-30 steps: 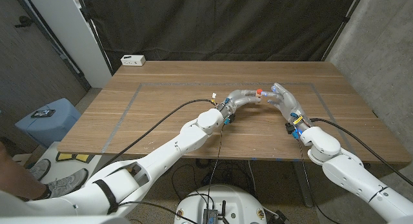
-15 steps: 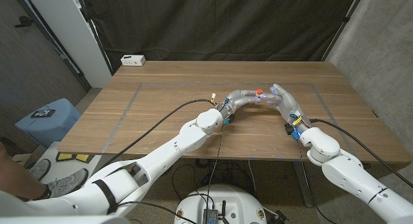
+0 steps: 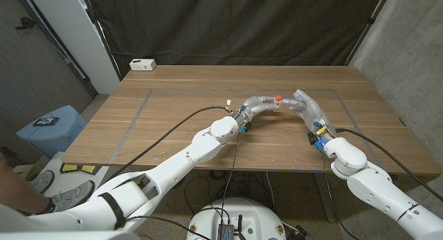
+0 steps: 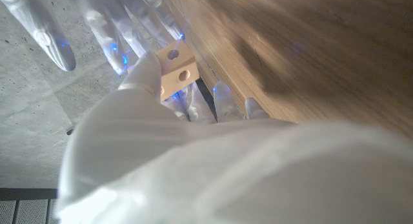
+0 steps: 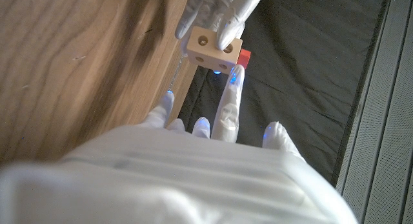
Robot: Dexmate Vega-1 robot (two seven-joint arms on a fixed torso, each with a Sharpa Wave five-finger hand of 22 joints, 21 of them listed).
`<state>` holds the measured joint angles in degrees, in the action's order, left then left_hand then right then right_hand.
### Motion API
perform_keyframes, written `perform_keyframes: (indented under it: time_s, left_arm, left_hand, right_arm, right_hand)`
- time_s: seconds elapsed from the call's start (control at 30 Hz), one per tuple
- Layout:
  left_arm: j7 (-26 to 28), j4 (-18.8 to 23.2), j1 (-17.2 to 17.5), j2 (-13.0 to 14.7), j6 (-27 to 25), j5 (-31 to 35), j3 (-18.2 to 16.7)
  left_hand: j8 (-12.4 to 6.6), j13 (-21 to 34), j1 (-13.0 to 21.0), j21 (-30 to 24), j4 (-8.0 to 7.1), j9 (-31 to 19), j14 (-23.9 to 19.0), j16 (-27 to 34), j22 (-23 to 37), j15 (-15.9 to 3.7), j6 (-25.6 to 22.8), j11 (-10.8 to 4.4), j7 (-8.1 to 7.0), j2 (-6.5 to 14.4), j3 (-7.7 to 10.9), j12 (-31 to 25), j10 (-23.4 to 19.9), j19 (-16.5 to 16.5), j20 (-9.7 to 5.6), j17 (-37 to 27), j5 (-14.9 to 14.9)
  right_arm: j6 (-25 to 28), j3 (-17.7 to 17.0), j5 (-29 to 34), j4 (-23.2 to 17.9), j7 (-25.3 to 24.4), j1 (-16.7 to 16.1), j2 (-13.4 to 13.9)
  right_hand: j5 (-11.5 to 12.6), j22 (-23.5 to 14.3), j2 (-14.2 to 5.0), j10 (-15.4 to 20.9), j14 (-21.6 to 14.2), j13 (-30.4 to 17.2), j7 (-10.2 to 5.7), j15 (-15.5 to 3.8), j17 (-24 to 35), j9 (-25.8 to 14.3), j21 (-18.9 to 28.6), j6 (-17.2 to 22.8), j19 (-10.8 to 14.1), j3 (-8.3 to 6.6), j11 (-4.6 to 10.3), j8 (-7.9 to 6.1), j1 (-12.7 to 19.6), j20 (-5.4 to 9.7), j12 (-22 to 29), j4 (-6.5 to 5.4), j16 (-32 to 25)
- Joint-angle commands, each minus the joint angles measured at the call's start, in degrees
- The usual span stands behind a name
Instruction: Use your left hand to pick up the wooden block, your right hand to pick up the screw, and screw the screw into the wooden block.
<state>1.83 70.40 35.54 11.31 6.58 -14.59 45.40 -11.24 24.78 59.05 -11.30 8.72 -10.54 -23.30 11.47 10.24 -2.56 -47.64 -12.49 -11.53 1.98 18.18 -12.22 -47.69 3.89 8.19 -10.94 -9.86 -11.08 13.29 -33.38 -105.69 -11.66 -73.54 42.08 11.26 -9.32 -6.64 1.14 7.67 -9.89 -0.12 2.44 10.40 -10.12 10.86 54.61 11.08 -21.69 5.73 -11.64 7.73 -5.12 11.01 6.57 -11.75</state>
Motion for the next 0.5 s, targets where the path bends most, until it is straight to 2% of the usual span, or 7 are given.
perform_keyframes:
  time_s: [0.03,0.2,0.33,0.5]
  left_arm:
    - [0.2,0.4,0.2,0.2,0.0,0.0,-0.1]
    - [0.2,0.7,0.3,0.3,-0.2,0.1,-0.1]
    - [0.3,0.8,0.4,0.3,-0.3,0.1,-0.1]
    - [0.4,0.8,0.4,0.3,-0.4,0.1,-0.1]
  left_hand:
    - [-0.29,0.6,-0.7,-0.3,-0.35,-0.3,-0.1,0.4,0.2,-3.41,-0.4,-0.12,-0.36,0.1,0.09,-1.0,-0.5,0.1,0.1,-0.1,-0.4]
    - [-0.29,0.6,-0.8,-0.3,-0.34,-0.3,-0.2,0.4,0.2,-3.45,-0.4,-0.13,-0.38,0.0,0.02,-1.0,-0.6,0.1,0.07,-0.1,-0.4]
    - [-0.3,0.7,-0.4,-0.3,-0.07,-0.3,-0.1,0.4,0.2,-3.47,-0.4,-0.14,0.25,0.0,0.1,-1.0,-0.7,0.0,0.12,-0.1,-0.4]
    - [-0.29,0.7,-0.4,-0.3,-0.04,-0.3,-0.1,0.5,0.2,-3.46,-0.4,-0.13,0.33,0.0,0.04,-1.0,-0.7,0.0,0.16,-0.1,-0.4]
  right_arm:
    - [-0.4,-0.6,0.6,0.3,-1.0,-0.2,-0.9]
    - [-0.5,-0.5,0.6,1.0,-0.6,0.4,-1.2]
    - [-0.7,-0.1,0.5,1.6,0.0,1.2,-1.5]
    - [-0.9,0.4,0.5,2.5,0.8,2.2,-1.7]
  right_hand:
    - [0.0,-0.1,0.07,0.2,-0.2,-0.1,-0.23,-0.07,0.0,-0.2,0.5,-0.9,0.7,-0.23,0.03,0.43,1.0,-0.11,-0.1,0.54,-0.2]
    - [0.0,-0.1,0.22,-0.1,-0.3,-0.1,-0.77,-0.15,0.0,-0.2,0.3,-2.6,0.8,-0.2,0.13,1.16,1.1,-0.09,-0.3,0.67,-0.2]
    - [-0.1,-0.1,0.28,-0.8,-0.1,-0.1,-0.76,-0.1,0.1,-0.2,0.2,-4.3,0.9,-0.15,0.04,1.67,1.2,-0.21,-0.6,0.72,0.0]
    - [-0.1,-0.2,0.42,-1.9,0.4,-0.2,-1.56,0.13,0.2,-0.2,-0.1,-6.6,0.5,0.06,-0.03,1.99,1.1,-0.6,-0.8,0.62,0.3]
